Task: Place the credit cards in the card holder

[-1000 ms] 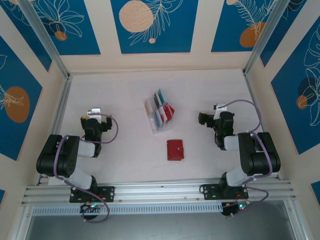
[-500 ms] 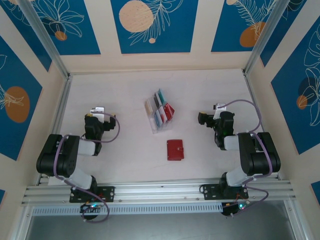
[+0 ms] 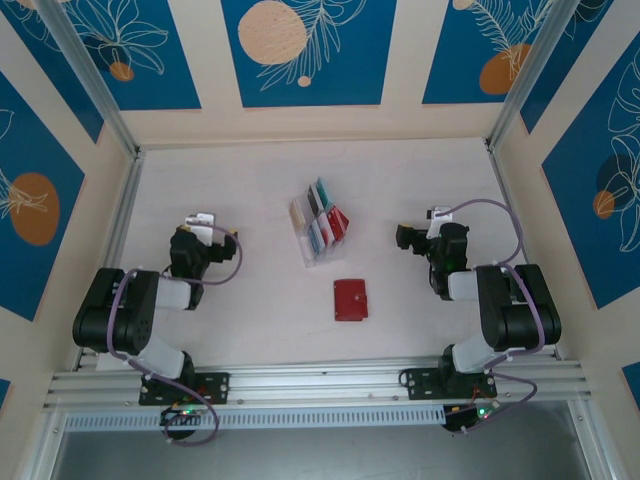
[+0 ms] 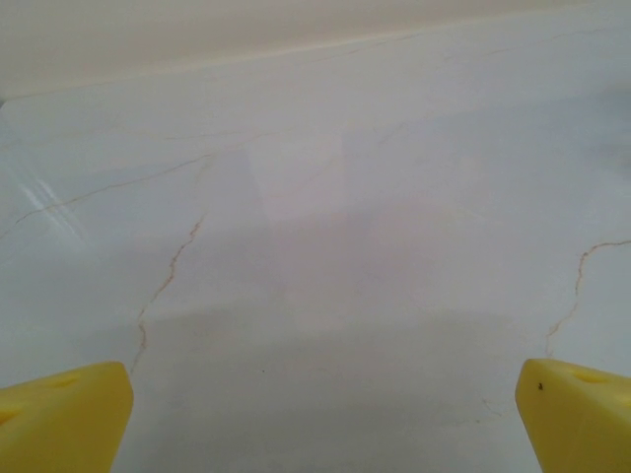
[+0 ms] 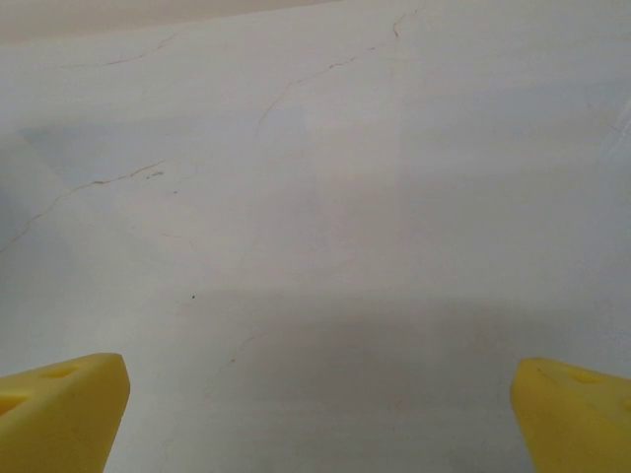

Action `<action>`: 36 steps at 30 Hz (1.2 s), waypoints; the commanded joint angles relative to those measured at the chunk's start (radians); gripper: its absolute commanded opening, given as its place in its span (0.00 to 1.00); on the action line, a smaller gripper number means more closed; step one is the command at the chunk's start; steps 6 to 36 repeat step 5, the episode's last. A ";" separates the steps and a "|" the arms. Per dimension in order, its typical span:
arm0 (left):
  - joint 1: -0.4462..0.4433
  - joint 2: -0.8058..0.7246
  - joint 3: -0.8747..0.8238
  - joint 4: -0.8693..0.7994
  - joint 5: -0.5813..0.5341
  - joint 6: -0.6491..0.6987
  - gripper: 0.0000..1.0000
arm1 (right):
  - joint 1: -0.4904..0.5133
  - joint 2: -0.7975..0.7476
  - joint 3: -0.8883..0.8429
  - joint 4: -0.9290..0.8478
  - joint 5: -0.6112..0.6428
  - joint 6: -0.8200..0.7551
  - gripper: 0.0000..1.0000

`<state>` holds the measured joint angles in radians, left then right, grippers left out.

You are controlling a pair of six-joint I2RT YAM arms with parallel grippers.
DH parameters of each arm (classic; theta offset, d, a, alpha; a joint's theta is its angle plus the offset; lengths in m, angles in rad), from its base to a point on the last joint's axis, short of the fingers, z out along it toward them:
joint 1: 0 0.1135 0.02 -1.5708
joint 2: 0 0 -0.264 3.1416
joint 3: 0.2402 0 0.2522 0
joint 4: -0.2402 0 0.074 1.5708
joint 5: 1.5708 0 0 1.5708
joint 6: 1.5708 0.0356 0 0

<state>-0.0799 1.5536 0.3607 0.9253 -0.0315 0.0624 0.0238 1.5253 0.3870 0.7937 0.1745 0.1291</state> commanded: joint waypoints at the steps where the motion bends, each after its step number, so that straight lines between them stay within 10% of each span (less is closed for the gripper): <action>1: 0.033 0.013 0.041 -0.040 0.079 -0.013 1.00 | -0.008 -0.001 0.024 0.027 -0.017 -0.022 0.99; 36: 0.040 0.005 0.024 -0.016 0.086 -0.015 1.00 | -0.008 -0.001 0.025 0.025 -0.018 -0.023 0.99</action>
